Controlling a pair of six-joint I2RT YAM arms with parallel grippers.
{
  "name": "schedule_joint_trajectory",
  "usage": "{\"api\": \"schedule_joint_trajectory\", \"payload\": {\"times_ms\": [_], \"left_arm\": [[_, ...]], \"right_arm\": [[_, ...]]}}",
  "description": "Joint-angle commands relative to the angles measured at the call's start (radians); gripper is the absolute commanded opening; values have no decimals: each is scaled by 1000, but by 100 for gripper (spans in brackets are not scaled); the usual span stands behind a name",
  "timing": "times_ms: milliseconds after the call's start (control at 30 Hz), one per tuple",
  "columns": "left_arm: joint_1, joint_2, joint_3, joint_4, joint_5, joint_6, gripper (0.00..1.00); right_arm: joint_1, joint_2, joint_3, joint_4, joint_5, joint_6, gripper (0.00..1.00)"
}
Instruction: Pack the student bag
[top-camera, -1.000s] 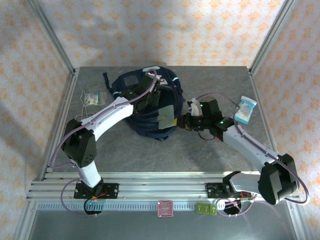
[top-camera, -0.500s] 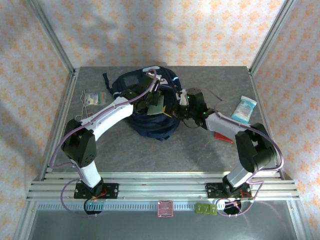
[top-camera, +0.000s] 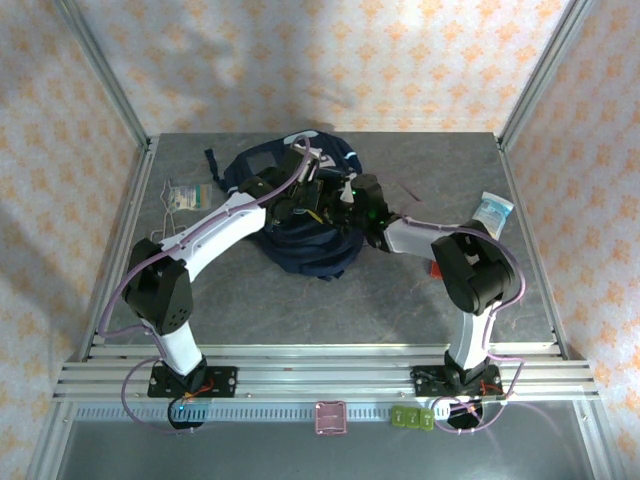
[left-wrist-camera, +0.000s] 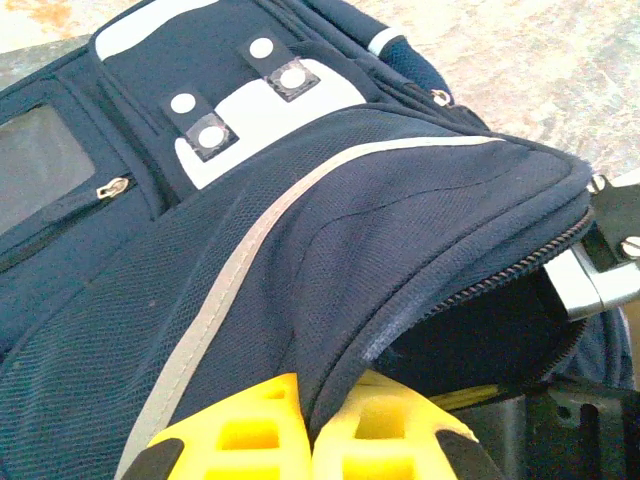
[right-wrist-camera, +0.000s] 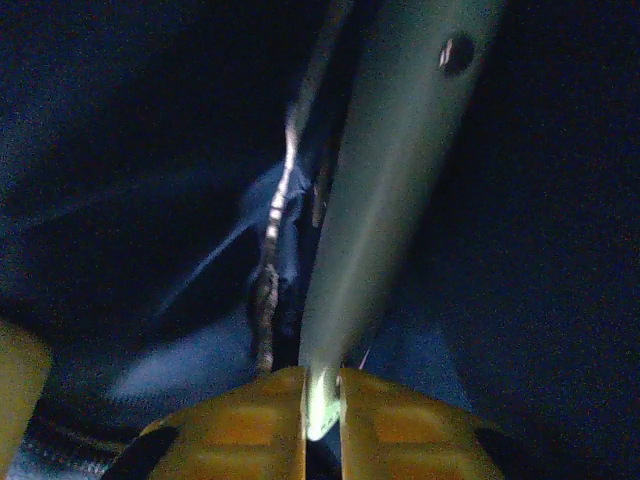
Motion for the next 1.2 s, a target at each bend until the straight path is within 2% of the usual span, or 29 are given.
{"api": "schedule_joint_trajectory", "payload": {"times_ms": [0,133,433,533,600,700,767,867,933,1167], "left_arm": [[-15,-34,55,74,32,-31,0],[-15,-37,42,81,25,-32,0],[-15,-31,17,96,14,-30,0],[-15,-34,2,104,14,-32,0],[-15,-34,-2,102,14,-30,0],[-15,-36,-7,105,14,-30,0],[-15,-36,-7,107,18,-30,0],[-15,-36,-9,111,23,-30,0],[-15,-34,-7,111,25,-30,0],[-15,-34,-9,110,26,-34,0]], "right_arm": [[17,4,24,-25,18,-52,28],[17,-53,13,-253,94,-169,34],[8,-280,-79,-484,218,-318,35],[-13,-377,-86,-607,325,-361,40],[-53,-441,-102,-709,421,-360,46],[-171,-538,-161,-846,581,-329,54],[-265,-586,-214,-930,705,-305,62],[-393,-625,-293,-951,744,-312,65],[-435,-631,-338,-911,738,-329,66],[-454,-480,-360,-826,735,-320,65]]}}
